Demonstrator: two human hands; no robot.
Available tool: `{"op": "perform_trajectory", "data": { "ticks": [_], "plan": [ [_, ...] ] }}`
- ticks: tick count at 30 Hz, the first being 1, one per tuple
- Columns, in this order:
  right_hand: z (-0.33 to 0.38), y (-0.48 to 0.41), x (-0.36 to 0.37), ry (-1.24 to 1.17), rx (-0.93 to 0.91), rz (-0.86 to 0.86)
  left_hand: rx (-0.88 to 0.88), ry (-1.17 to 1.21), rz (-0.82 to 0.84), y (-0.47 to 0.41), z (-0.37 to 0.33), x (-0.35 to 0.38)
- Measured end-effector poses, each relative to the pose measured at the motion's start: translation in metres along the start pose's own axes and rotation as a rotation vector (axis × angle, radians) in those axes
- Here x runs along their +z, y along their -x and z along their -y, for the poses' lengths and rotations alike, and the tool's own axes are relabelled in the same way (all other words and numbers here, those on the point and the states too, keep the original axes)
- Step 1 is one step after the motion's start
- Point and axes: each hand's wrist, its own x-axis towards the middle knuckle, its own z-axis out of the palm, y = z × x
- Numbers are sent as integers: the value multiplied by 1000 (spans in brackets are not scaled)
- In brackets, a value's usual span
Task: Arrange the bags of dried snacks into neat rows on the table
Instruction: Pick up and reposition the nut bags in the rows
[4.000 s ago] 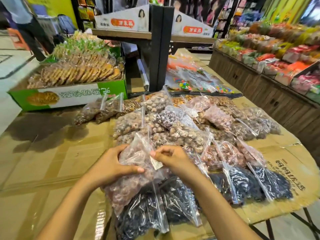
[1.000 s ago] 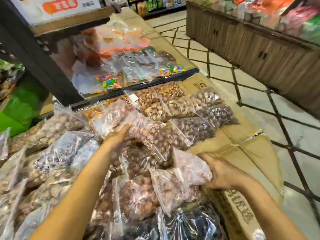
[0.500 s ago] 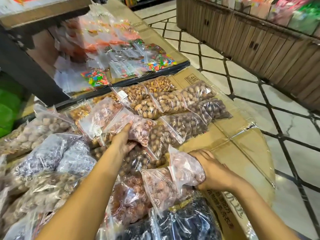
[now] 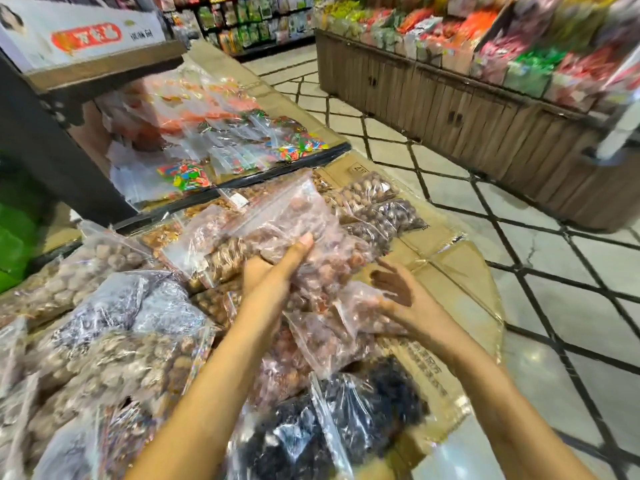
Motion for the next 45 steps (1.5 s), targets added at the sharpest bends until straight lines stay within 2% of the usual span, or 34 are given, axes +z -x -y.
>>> {"op": "perform_trajectory", "data": {
  "ticks": [5,7,9,14,18,21,24,26,29,32,35,37,42,45],
  "plan": [
    [7,33,40,-685,-13,-179,81,15,366,54,15,14],
    [1,45,35,-834,-31,-269,82,44,467,69,18,15],
    [-11,56,19,-891,3,-338,73,123,462,70,22,13],
    [-55,76,-49,-748,116,-436,87,354,263,58,32,29],
    [-72,72,-115,-702,137,-347,73,303,218,59,39,80],
    [-77,65,-166,-674,123,-199,22,254,253,69,43,141],
    [-81,58,-206,-742,127,-23,-101,324,274,83,44,202],
    [-80,51,-224,-743,160,47,-96,328,294,89,48,230],
    [-78,36,-240,-735,245,146,-44,368,185,96,46,257],
    [-77,8,-246,-806,336,309,17,327,-156,86,46,272],
    [-74,-34,-251,-550,328,503,193,133,-435,73,40,269],
    [-72,-65,-249,-366,275,595,217,68,-524,63,35,264],
    [-59,-131,-232,-158,327,705,152,-73,-627,29,29,245],
    [-59,-166,-221,-37,349,744,110,-289,-672,18,24,232]
  ]
}}
